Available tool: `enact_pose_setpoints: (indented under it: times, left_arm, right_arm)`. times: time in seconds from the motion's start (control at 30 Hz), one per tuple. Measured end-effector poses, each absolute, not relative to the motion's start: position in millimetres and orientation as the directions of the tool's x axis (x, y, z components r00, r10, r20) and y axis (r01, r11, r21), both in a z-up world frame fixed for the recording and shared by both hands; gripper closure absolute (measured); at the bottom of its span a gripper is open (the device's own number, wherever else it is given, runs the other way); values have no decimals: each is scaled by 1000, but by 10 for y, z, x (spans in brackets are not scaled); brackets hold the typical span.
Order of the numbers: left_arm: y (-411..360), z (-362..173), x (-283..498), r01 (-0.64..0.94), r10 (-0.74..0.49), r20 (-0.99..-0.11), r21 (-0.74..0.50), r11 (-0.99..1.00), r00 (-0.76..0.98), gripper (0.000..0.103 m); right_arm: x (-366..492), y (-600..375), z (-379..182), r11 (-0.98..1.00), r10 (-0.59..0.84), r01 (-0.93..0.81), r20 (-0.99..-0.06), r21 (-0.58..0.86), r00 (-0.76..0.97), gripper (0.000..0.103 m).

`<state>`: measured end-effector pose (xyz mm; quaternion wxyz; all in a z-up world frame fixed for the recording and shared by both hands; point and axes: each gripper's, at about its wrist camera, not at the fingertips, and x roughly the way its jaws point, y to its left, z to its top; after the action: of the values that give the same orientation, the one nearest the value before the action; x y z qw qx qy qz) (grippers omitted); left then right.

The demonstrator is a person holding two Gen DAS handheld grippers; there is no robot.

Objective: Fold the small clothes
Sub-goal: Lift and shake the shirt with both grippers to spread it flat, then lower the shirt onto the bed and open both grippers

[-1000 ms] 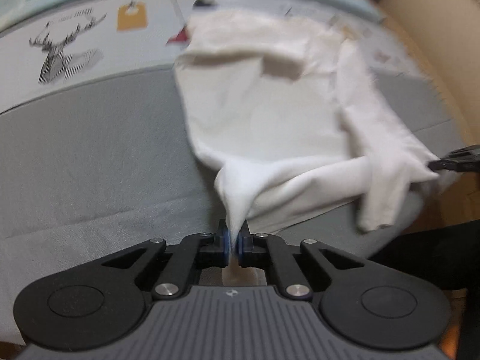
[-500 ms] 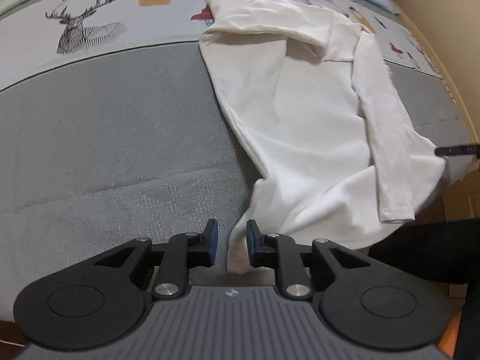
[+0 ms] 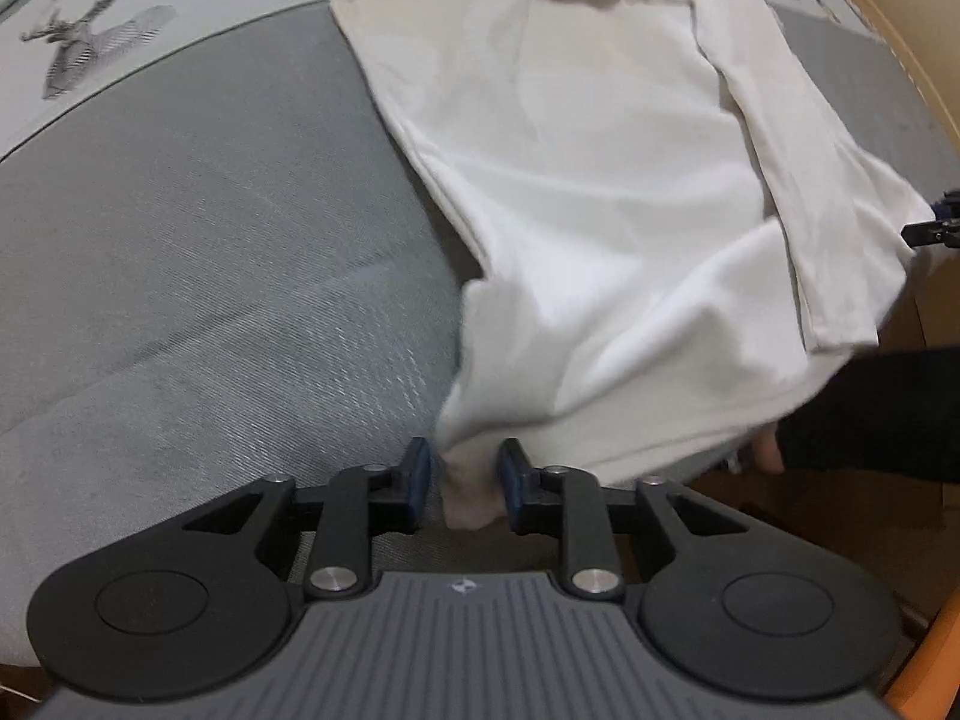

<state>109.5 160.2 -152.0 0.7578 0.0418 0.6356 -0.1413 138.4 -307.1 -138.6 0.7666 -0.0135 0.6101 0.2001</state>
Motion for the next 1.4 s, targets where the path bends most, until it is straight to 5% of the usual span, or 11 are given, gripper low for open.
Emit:
enact_pose_setpoints:
  times: [0.07, 0.13, 0.17, 0.3, 0.43, 0.5, 0.67, 0.83, 1.1, 1.23, 1.4]
  left_arm:
    - [1576, -1503, 1057, 301, -165, -975, -113, 947, 152, 96]
    - [1593, -1420, 1025, 314, -197, -966, -138, 939, 166, 97]
    - [1621, -1364, 1007, 314, -218, -959, -154, 937, 179, 97]
    - [1817, -995, 864, 323, -371, -890, -281, 904, 265, 98]
    - [1919, -889, 734, 359, -460, -843, -353, 864, 279, 97]
    - [1875, -1132, 779, 337, -342, -917, -263, 904, 203, 97]
    - [1824, -1332, 860, 349, -214, -964, -149, 925, 157, 97]
    - [1768, -1229, 914, 356, -320, -921, -228, 906, 224, 96]
    - [1544, -1630, 1060, 351, -107, -982, -46, 935, 155, 83]
    - [1582, -1408, 1205, 254, -133, -955, -63, 965, 267, 81]
    - [1430, -1335, 1405, 210, -109, -944, -43, 977, 312, 81]
  right_arm:
    - [1330, -3004, -1392, 899, 296, -375, -945, 228, 136, 61]
    - [1277, -2957, -1387, 880, 290, -425, -949, 214, 124, 75]
    - [1264, -2961, -1360, 875, 290, -437, -947, 206, 135, 92]
    - [1376, -3297, -1005, 864, 480, -305, -837, 400, 263, 95]
    - [1437, -3735, -731, 756, 633, -164, -647, 633, 425, 95]
    - [1483, -3776, -827, 794, 581, -100, -698, 600, 419, 95]
    - [1485, -3329, -1440, 971, 197, -162, -970, 173, 143, 83]
    - [1477, -3271, -1279, 962, 241, -186, -940, 199, 243, 78]
    - [1554, -3197, -1227, 984, 99, -171, -940, 44, 327, 74]
    - [1578, -3113, -949, 981, 184, -141, -866, 133, 466, 74]
    - [1686, -2777, -1069, 950, 299, -201, -875, 238, 380, 72]
